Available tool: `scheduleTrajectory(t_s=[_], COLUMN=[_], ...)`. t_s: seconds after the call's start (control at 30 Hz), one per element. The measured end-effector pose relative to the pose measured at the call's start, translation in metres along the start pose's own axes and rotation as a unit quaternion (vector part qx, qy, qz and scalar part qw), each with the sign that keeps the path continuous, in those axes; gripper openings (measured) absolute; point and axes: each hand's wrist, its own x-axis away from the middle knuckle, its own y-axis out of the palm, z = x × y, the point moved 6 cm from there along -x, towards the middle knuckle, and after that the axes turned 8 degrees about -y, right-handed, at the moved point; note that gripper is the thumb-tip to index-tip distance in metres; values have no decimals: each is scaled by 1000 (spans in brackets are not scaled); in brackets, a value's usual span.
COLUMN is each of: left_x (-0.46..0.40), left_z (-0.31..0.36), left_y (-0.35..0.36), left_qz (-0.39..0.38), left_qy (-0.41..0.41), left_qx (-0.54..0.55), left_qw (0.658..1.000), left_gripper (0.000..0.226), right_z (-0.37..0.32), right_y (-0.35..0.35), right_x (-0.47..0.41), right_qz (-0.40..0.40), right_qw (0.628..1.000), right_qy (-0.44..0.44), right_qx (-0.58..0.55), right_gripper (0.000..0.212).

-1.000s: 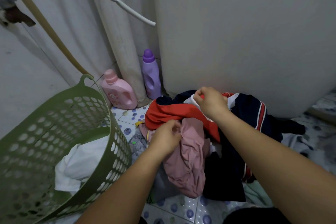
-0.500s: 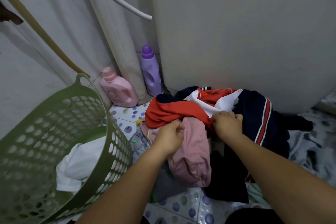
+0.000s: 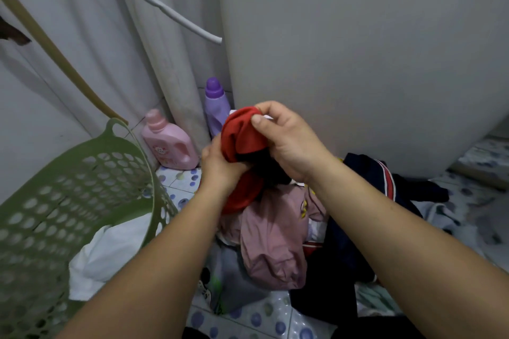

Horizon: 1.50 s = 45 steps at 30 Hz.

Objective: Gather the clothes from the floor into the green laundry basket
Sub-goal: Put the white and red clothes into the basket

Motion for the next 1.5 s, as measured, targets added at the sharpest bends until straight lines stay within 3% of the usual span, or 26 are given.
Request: scheduleTrajectory(t_s=[0.07,0.13,0.2,0.27,0.37,0.43,0.47,0.53,0.63,0.7,0.8,0.9,0.97,1.1,1.2,1.27,1.33,1.43,1.5], left_x=[2,7,9,9,14,17,20,19,17,22,30,41,49,61,63,52,54,61,64], left_z=[0,6,10,11,19,29,35,43,45,43,32,1,-22,-77,-128,-158,-149,-120,-104], left_y=[-14,-23,-32,-43,-64,-80,-87,-106,-134,-159,-198,-249,-277,-307,-314,-308,-286,-253,-222], left_qz=[-29,-36,-11,12,30,42,43,49,29,37,68,140,175,242,301,281,207,107,-43], left_qy=[-16,-8,-12,-51,-88,-99,-108,-113,-124,-132,-136,-146,-158,-229,-296,-330,-346,-305,-246], left_qx=[59,75,122,205,302,363,400,469,539,557,588,598,606,576,528,493,464,286,142], left_qw=[998,997,992,977,949,926,909,875,833,819,794,776,760,746,737,754,788,902,958], left_gripper=[47,38,36,37,28,23,21,17,30,23,16,18,24,34,37,42,47,62,83], right_z=[-8,-10,-12,-9,29,56,66,77,87,88,78,63,56,65,65,71,84,108,120], right_y=[3,-1,-4,-12,-31,-34,-33,-22,5,37,88,134,164,197,187,165,141,120,115], right_x=[2,3,1,-2,2,9,11,16,14,9,4,-4,-4,2,-4,-8,-11,-2,5], right_qz=[-15,-13,-1,3,-41,-73,-83,-86,-91,-131,-175,-160,-169,-223,-176,-134,-134,-230,-293], right_qw=[997,996,999,997,945,906,894,878,891,914,948,928,912,945,934,916,871,811,794], right_qy=[7,14,5,-11,53,73,77,101,116,100,78,-25,-74,10,-31,-30,-5,73,114], right_qx=[-79,-88,-44,73,320,411,434,460,429,369,256,335,365,241,308,378,472,533,520], right_gripper=[14,21,18,12,87,132,143,145,151,144,69,33,19,21,20,23,39,86,112])
